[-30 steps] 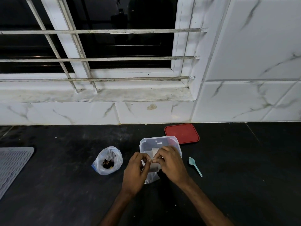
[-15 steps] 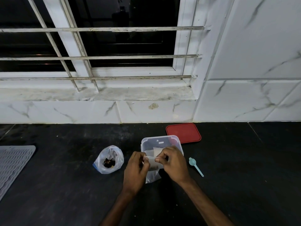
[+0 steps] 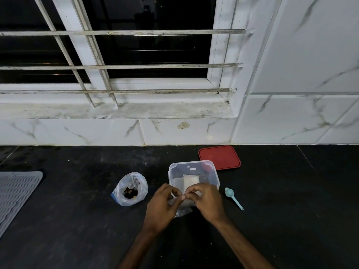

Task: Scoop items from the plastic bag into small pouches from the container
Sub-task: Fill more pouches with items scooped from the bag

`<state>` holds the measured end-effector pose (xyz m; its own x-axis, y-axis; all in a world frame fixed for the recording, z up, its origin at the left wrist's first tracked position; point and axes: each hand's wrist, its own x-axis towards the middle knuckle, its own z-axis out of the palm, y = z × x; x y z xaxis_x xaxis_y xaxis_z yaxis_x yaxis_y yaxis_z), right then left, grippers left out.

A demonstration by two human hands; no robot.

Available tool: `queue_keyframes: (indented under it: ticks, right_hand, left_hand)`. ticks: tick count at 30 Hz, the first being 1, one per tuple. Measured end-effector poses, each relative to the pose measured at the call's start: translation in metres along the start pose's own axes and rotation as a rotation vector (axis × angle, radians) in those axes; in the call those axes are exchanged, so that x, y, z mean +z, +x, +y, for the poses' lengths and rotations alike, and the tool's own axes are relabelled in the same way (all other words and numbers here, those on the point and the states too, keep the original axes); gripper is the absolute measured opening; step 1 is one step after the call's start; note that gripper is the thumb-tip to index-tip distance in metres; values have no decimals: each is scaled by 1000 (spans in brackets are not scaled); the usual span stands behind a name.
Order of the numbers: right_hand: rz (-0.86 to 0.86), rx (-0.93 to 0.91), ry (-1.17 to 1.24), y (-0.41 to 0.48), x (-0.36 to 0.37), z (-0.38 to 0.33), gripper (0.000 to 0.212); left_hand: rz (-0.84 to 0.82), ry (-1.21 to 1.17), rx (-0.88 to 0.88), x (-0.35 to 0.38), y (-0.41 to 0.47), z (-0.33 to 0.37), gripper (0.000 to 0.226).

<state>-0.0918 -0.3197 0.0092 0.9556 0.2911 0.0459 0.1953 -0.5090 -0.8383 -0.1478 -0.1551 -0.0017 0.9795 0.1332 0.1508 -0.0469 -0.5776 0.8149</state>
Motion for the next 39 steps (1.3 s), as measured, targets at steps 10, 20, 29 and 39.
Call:
queue_keyframes:
  ticks: [10,20,29,39]
  right_hand:
    - [-126,118,128,-18,9,20,4]
    - [-44,139,-183,-17,27,39,8]
    - [82,-40,-406,11,3,12,8]
    - [-645,166,-765,103,4,34,32]
  left_hand:
    - [-101,369,35,7,-7,-17,34]
    - [-95,379,-107,11,-16,-33,7]
    - [-88,303,-152,8,-13,-34,25]
    - [141,212,-90,-18,-12,-30,19]
